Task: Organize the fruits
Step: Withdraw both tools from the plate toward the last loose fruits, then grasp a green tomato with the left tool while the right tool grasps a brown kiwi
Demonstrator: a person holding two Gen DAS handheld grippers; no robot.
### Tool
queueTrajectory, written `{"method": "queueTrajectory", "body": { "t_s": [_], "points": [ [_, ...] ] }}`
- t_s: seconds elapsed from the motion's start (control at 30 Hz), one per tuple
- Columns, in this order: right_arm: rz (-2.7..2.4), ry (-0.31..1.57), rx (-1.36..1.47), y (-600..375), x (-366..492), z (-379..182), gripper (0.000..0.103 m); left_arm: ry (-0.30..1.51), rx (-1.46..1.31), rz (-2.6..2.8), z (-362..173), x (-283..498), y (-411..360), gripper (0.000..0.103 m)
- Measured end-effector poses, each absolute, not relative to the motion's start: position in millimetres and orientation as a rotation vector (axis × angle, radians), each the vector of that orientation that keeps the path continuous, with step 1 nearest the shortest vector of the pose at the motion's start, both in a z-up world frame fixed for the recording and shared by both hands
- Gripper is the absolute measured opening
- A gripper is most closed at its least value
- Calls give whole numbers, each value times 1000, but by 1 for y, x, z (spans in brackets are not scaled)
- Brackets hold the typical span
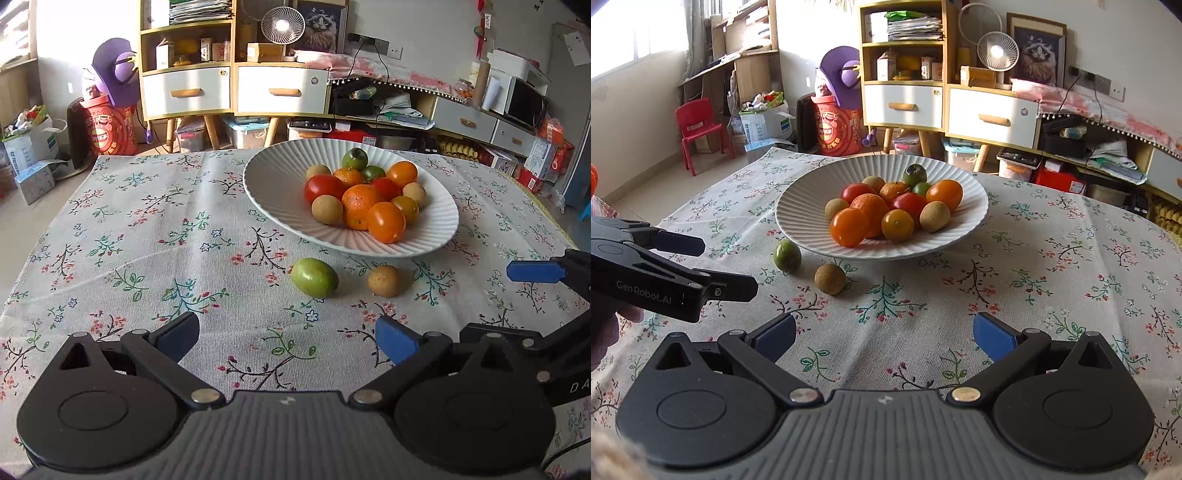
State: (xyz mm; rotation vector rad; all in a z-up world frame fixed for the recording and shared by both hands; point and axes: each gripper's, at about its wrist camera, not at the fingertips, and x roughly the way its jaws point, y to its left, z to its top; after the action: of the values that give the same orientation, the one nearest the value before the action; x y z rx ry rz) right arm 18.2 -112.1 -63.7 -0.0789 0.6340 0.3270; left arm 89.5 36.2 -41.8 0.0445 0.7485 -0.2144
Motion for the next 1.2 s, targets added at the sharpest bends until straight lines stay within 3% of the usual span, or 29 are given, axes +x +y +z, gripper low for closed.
{"method": "queueTrajectory", "body": {
  "t_s": [0.6, 0.87, 1.0, 1.2],
  "points": [
    [319, 651, -134, -107, 26, -83, 102, 660, 59, -222, -62, 107, 24, 91],
    [327, 639, -129, -104, 31, -83, 103, 638, 35, -259, -57, 109, 23, 61],
    [338, 631, -140, -99, 34, -82, 102, 640, 31, -280, -55, 109, 23, 38],
    [380, 617, -163, -88, 38, -78, 97, 684, 12, -258, -49, 111, 27, 34]
  ]
}}
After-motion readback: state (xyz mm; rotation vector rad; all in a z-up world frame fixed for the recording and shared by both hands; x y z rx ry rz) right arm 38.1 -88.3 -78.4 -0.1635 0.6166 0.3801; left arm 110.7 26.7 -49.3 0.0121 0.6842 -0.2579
